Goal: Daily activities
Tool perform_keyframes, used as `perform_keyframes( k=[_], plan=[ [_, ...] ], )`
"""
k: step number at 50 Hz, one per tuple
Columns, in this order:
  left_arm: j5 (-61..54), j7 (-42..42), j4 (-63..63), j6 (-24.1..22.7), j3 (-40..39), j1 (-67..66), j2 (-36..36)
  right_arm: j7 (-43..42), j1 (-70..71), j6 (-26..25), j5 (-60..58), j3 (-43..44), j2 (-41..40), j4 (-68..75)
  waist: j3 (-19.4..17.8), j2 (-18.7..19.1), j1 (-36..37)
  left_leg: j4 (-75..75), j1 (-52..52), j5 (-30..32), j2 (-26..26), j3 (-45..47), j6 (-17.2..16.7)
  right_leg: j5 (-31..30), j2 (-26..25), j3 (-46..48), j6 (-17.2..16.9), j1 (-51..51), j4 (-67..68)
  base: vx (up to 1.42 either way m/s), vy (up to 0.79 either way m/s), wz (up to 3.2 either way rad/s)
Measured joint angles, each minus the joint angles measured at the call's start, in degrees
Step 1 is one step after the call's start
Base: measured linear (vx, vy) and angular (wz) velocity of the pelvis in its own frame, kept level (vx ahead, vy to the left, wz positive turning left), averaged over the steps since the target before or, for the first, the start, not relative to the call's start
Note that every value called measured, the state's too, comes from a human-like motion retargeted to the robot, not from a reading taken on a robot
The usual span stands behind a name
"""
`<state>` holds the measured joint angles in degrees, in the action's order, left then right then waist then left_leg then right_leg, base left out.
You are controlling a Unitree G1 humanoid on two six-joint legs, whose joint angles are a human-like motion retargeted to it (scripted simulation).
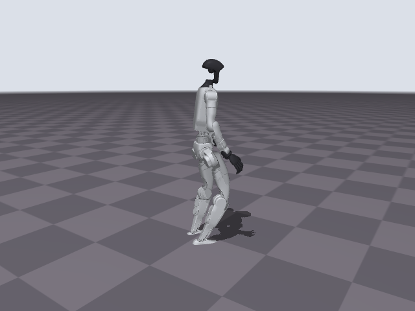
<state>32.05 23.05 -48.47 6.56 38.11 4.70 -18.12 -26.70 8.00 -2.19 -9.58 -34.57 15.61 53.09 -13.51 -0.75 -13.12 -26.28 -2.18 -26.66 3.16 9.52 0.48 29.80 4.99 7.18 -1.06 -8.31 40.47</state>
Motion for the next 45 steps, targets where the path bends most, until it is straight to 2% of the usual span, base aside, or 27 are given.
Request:
perform_keyframes(
  k=[8,20,28,37,45],
  plan=[
    [-1.6,4.4,-1.0,1.1,-3.5,3.4,-0.6,-1.2,2.0,0.0,-2.5,-0.6,1.7,-2.7,-1.5,-0.4,-1.5,1.5,-4.5,2.0,0.1,0.4,0.1,-2.2,-0.1,-0.8,-0.7,-5.7,0.5,-0.09,0.03,-0.02],
    [-5.8,7.1,-12.3,2.2,-5.8,5.7,1.9,-2.5,5.1,-1.3,-9.8,-4.1,2.1,-2.9,-1.8,-0.8,-1.4,4.2,-13.5,5.8,0.0,0.6,0.8,-5.3,-0.6,-0.4,-2.0,-14.8,-2.6,-0.09,0.01,-0.04],
    [-7.0,5.5,-14.0,-0.1,-2.5,7.8,2.7,-1.8,7.3,-1.0,-14.1,-8.7,1.6,-0.8,-1.2,-0.4,0.8,3.5,-18.2,6.6,-0.8,0.3,0.7,-6.5,-1.1,0.8,-2.6,-18.0,-4.8,-0.01,0.0,-0.01],
    [-5.7,1.5,-7.5,-4.1,4.0,10.5,1.1,-1.1,12.3,1.3,-15.8,-13.5,2.4,-1.4,-0.3,-0.1,3.3,1.2,-20.8,5.9,-1.2,-0.4,0.8,-6.1,-0.9,2.0,-2.9,-20.0,-3.3,0.0,-0.01,0.0],
    [-4.2,-2.4,-2.7,-5.5,9.0,14.8,-0.2,-1.5,17.7,2.6,-13.0,-16.7,2.4,-3.5,-0.3,0.5,5.1,-1.8,-21.7,4.7,-1.8,-0.8,0.4,-5.0,-1.0,2.5,-2.3,-19.9,-2.0,0.0,-0.06,-0.02]
  ],
)
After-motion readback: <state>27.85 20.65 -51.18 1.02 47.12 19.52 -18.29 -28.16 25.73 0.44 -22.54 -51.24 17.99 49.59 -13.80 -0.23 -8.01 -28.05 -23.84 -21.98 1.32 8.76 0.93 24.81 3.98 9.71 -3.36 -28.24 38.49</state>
